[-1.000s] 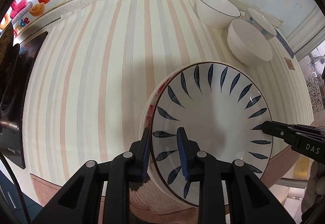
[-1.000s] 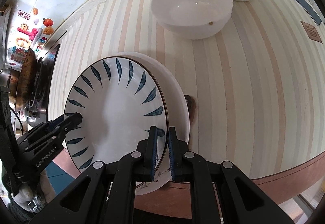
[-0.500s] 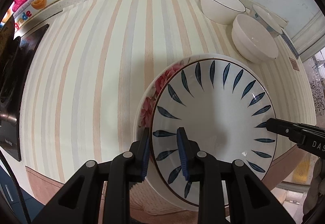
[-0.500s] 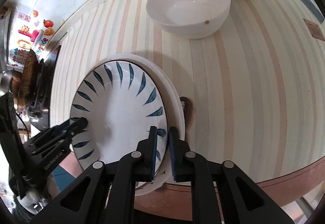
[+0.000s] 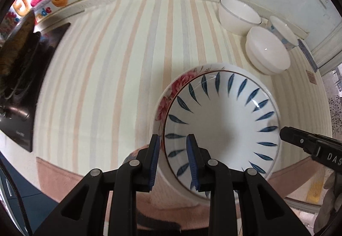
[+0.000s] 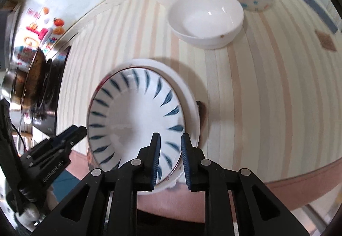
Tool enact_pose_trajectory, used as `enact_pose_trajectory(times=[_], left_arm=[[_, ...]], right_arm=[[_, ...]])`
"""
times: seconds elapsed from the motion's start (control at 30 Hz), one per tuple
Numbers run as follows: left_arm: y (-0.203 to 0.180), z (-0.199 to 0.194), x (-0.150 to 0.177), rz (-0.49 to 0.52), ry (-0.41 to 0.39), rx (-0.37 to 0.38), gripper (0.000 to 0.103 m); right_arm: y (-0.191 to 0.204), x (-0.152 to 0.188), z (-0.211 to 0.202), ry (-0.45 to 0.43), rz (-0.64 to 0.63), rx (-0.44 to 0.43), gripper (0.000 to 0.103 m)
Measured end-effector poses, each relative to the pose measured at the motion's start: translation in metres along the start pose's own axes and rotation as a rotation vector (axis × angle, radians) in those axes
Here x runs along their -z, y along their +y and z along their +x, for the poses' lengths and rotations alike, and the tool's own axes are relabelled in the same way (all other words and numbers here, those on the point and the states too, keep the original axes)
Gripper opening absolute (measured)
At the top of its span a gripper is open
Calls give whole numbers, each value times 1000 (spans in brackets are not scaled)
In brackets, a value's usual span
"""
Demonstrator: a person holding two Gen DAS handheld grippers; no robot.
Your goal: Organize plates and bowls
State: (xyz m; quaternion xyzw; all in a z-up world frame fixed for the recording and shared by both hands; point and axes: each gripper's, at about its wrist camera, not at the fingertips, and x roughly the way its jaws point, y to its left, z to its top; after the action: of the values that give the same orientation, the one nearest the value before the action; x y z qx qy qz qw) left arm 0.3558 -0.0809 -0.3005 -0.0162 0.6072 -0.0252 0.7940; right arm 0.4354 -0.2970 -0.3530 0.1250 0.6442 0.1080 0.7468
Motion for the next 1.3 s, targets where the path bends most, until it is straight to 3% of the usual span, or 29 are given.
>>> enact_pose_trajectory(times=[0.17,0.47,0.57,0.93,1.13,1.3], left_arm=[[-2,-48,10,14,-59,10,23],[3,-137,36,26,-173,86,30],[7,-157,47,20,-194,91,36],[15,-194,86,49,-185,135,36],[6,-194,81,39,-188,129,36],[-18,-173,50,30,-211,112,36]], right_arm=[[29,24,-44,-59,-69,33,47],[67,85,-123,-150,-109,28,76],[80,109,-145,-183,-121,52,79],[107,163,-202,-260,-95,49,84],[91,147,-212,-280,-60,22,84],[46,97,-206,-309,-12,6,84]])
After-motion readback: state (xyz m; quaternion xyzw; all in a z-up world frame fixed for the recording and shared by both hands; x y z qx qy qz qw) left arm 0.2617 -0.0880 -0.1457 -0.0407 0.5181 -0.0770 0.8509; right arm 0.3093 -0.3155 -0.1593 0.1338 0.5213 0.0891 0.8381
